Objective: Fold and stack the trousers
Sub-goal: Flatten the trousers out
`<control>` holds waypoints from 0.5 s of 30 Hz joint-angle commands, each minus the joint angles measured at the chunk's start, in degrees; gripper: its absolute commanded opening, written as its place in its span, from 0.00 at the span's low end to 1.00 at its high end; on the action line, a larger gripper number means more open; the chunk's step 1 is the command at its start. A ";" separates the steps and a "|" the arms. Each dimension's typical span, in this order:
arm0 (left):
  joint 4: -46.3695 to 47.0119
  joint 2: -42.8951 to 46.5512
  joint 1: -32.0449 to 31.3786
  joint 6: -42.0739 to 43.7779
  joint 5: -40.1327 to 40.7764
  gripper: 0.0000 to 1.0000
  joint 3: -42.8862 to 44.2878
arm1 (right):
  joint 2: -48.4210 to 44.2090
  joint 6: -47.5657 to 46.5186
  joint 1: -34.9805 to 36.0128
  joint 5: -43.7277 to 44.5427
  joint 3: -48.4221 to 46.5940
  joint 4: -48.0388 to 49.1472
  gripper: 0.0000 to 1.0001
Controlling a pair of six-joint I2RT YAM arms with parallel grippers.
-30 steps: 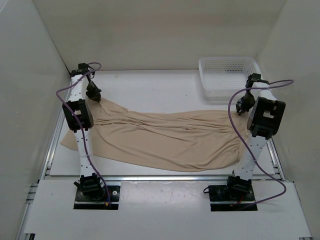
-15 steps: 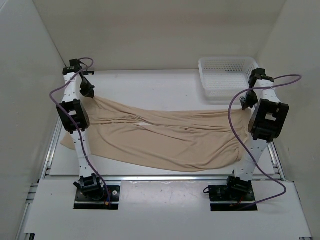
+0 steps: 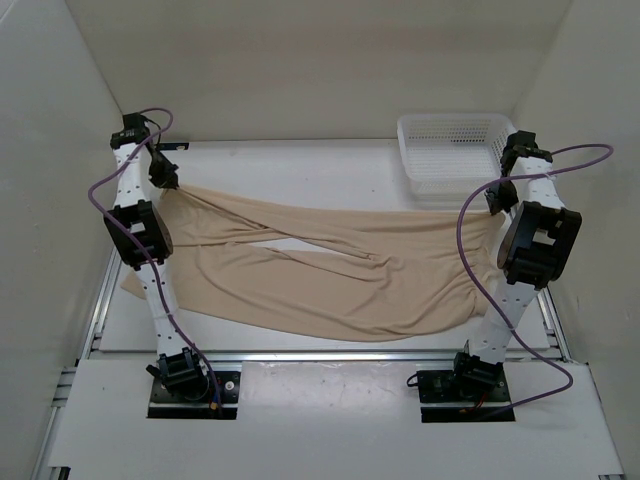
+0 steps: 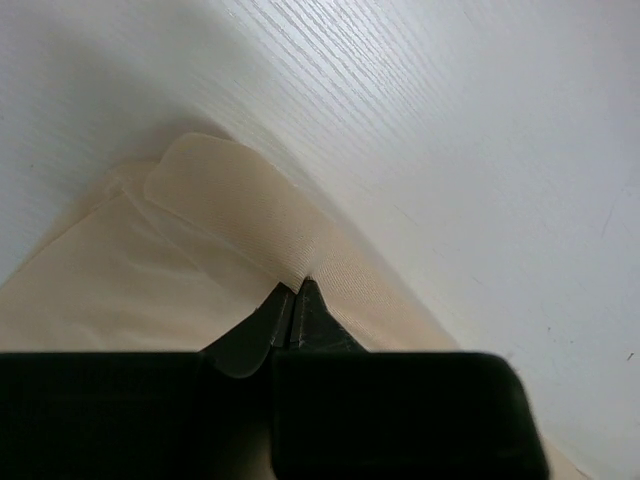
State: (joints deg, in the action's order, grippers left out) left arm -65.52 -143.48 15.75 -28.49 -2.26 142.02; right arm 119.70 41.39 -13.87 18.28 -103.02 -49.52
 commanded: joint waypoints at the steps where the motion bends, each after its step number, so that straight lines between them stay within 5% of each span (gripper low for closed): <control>1: 1.62 8.64 1.21 -0.25 -1.25 0.10 0.89 | -4.03 0.80 -0.72 3.16 -1.84 0.12 0.00; 15: 4.07 9.37 1.13 -0.34 -7.22 0.10 4.05 | -4.04 0.80 -0.72 2.63 -0.16 0.12 0.00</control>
State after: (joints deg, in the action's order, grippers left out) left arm -63.37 -137.36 17.02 -28.56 -7.22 143.90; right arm 118.85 41.65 -13.91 19.18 -103.02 -49.52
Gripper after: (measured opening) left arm 0.115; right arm 0.003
